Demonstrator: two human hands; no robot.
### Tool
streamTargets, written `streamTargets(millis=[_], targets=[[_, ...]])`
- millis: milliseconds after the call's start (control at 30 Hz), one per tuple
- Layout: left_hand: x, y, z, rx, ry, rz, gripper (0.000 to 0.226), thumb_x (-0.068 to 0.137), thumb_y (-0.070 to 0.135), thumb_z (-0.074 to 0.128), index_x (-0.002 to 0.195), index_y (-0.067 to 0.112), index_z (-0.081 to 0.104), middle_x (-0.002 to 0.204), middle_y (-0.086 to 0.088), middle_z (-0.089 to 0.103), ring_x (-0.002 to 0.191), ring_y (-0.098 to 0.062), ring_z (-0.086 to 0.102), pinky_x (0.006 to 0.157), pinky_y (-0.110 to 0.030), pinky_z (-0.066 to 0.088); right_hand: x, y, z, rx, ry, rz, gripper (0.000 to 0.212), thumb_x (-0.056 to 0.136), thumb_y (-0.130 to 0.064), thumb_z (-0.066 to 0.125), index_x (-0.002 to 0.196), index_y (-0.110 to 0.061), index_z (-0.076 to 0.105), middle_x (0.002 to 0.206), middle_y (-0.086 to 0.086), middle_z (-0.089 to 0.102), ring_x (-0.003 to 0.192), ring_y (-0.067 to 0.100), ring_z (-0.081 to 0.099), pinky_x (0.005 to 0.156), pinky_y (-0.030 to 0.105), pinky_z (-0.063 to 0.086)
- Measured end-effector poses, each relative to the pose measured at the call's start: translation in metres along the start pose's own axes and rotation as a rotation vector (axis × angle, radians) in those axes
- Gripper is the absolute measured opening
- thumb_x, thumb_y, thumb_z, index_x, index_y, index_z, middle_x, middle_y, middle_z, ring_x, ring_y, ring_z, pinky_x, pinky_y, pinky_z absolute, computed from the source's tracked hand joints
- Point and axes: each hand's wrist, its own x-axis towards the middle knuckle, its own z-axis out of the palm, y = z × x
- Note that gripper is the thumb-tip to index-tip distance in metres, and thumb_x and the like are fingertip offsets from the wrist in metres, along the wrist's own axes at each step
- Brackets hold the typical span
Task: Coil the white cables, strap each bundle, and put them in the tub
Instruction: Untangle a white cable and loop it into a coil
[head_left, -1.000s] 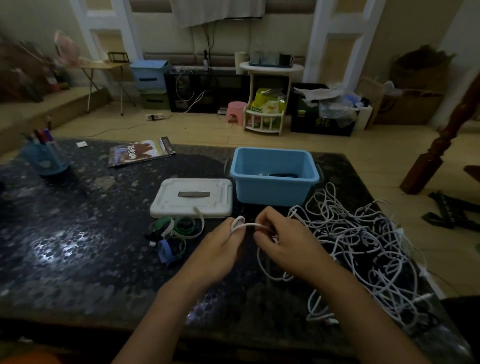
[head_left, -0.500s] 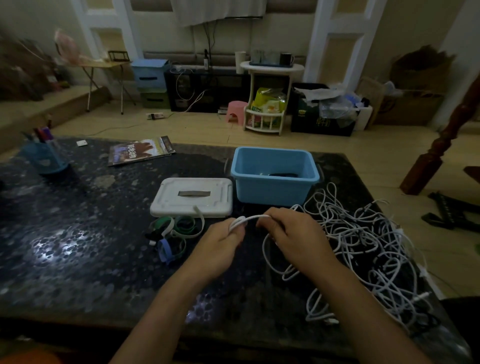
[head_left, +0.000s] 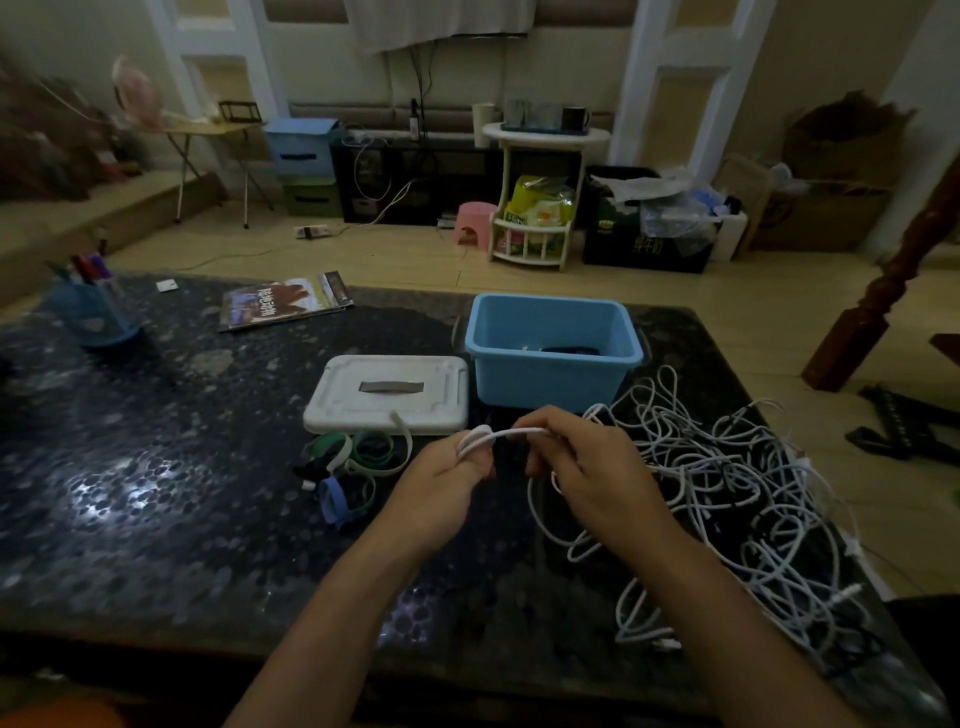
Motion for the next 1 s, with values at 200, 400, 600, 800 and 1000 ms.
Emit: streamTargets(millis=[200, 400, 600, 800, 1000], targets=[[-0.002, 0.001, 0.001, -0.152, -0.018, -0.004, 0.041, 0.106, 0.019, 0.041, 0.07, 0.016, 0.059, 0.067, -0.006, 0.056, 0.068, -0.018, 0.047, 0.07, -0.033, 0.037, 0.001, 0.001, 0.008, -0.161, -0.124, 0.029, 0.016, 0.104, -0.034, 0.046, 0.106, -0.036, 0.061, 0.075, -0.015, 0.069, 0.067, 0.003, 0.061, 0.072, 0.036, 0.052], [-0.001, 0.001, 0.0, -0.091, 0.036, 0.012, 0.038, 0.106, 0.02, 0.038, 0.073, 0.014, 0.057, 0.058, 0.003, 0.056, 0.071, -0.014, 0.059, 0.077, -0.03, 0.045, 0.002, 0.009, 0.009, -0.2, -0.18, 0.114, 0.014, 0.097, -0.032, 0.059, 0.109, -0.038, 0.065, 0.086, -0.017, 0.069, 0.083, 0.003, 0.063, 0.081, 0.035, 0.054], [-0.006, 0.009, 0.001, -0.31, -0.07, -0.162, 0.03, 0.108, 0.026, 0.035, 0.086, 0.011, 0.05, 0.054, 0.001, 0.033, 0.042, -0.013, 0.026, 0.044, -0.027, 0.022, 0.002, 0.006, 0.005, -0.105, -0.141, 0.179, 0.028, 0.106, -0.038, 0.038, 0.098, -0.033, 0.064, 0.073, -0.016, 0.07, 0.066, 0.001, 0.064, 0.077, 0.036, 0.054], [-0.004, 0.009, 0.009, -0.243, -0.077, -0.182, 0.027, 0.101, 0.029, 0.052, 0.078, 0.017, 0.046, 0.051, 0.002, 0.033, 0.038, -0.01, 0.026, 0.041, -0.023, 0.024, -0.001, -0.002, 0.007, -0.213, -0.216, 0.155, 0.035, 0.106, -0.039, 0.034, 0.088, -0.027, 0.061, 0.072, -0.009, 0.07, 0.071, 0.009, 0.064, 0.077, 0.035, 0.05], [-0.007, 0.011, 0.008, -0.34, -0.063, -0.119, 0.044, 0.09, 0.056, 0.045, 0.069, 0.018, 0.044, 0.05, 0.003, 0.03, 0.038, -0.009, 0.023, 0.038, -0.021, 0.021, 0.0, -0.001, 0.014, -0.281, -0.277, 0.115, 0.025, 0.105, -0.042, 0.041, 0.09, -0.033, 0.059, 0.077, -0.004, 0.07, 0.081, 0.018, 0.065, 0.077, 0.037, 0.05]])
